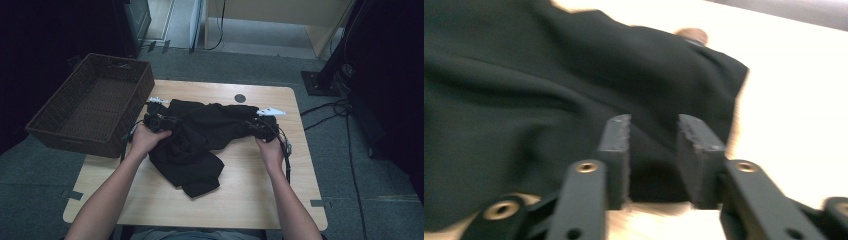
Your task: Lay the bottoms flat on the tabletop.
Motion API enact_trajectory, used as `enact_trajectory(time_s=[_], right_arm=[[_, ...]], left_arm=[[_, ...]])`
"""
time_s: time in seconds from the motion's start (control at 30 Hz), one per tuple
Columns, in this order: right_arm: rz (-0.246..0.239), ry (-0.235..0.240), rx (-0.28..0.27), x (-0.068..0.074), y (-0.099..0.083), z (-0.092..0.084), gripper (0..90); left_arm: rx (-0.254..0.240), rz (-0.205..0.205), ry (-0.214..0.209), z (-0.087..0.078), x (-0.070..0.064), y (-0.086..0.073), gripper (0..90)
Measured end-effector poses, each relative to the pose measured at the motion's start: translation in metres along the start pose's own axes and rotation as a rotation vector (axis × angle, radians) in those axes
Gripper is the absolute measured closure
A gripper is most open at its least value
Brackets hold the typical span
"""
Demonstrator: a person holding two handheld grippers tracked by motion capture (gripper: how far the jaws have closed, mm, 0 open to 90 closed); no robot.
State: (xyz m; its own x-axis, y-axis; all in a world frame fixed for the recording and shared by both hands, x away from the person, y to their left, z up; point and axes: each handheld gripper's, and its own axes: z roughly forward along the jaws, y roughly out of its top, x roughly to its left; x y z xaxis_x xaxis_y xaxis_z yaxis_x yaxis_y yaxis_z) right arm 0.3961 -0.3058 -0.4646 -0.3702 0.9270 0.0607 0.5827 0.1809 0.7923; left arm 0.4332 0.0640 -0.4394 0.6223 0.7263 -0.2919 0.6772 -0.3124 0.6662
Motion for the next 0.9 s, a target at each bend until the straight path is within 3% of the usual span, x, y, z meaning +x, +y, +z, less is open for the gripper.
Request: enact_trajectory(time_s=[0.07, 0.1, 0.17, 0.2, 0.33, 0.4, 0.47, 0.53, 0.63, 0.73, 0.8, 0.83, 0.9], right_arm=[[-0.033, 0.066, -0.001, 0.022, 0.000, -0.002, 58.9], [-0.033, 0.066, -0.001, 0.022, 0.000, -0.002, 58.9], [-0.057, 0.122, 0.018, 0.043, -0.005, 0.002, 51.9], [-0.057, 0.122, 0.018, 0.043, -0.005, 0.002, 51.9], [-0.074, 0.185, 0.049, 0.070, -0.017, 0.015, 46.6], [-0.083, 0.189, 0.060, 0.074, -0.019, 0.020, 46.6], [-0.094, 0.182, 0.087, 0.081, -0.022, 0.030, 46.2], [-0.123, 0.146, 0.131, 0.085, -0.026, 0.046, 44.9], [-0.147, 0.125, 0.128, 0.086, -0.027, 0.052, 46.9], [-0.130, 0.097, 0.120, 0.081, -0.024, 0.056, 58.1], [-0.131, 0.067, 0.135, 0.071, -0.020, 0.058, 73.2], [-0.131, 0.067, 0.135, 0.071, -0.020, 0.058, 73.2], [-0.140, 0.047, 0.150, 0.064, -0.018, 0.058, 81.9]], left_arm=[[0.006, 0.025, -0.010, -0.004, -0.009, 0.000, 49.7], [0.010, 0.028, -0.022, -0.006, -0.012, -0.001, 49.7], [0.019, 0.053, -0.034, -0.011, -0.019, -0.009, 45.5], [0.019, 0.053, -0.034, -0.011, -0.019, -0.009, 44.9], [0.039, 0.047, -0.036, -0.006, -0.017, -0.029, 45.7], [0.053, 0.034, -0.039, -0.001, -0.013, -0.039, 47.2], [0.056, 0.031, -0.037, 0.003, -0.011, -0.048, 49.5], [0.052, 0.033, -0.026, 0.004, -0.011, -0.056, 52.9], [0.036, 0.033, -0.007, 0.002, -0.012, -0.064, 52.8], [0.041, 0.047, 0.020, -0.002, -0.013, -0.071, 52.5], [0.049, 0.045, 0.024, -0.004, -0.012, -0.076, 52.7], [0.056, 0.043, 0.023, -0.006, -0.012, -0.079, 52.7], [0.067, 0.034, 0.026, -0.007, -0.011, -0.085, 52.8]])
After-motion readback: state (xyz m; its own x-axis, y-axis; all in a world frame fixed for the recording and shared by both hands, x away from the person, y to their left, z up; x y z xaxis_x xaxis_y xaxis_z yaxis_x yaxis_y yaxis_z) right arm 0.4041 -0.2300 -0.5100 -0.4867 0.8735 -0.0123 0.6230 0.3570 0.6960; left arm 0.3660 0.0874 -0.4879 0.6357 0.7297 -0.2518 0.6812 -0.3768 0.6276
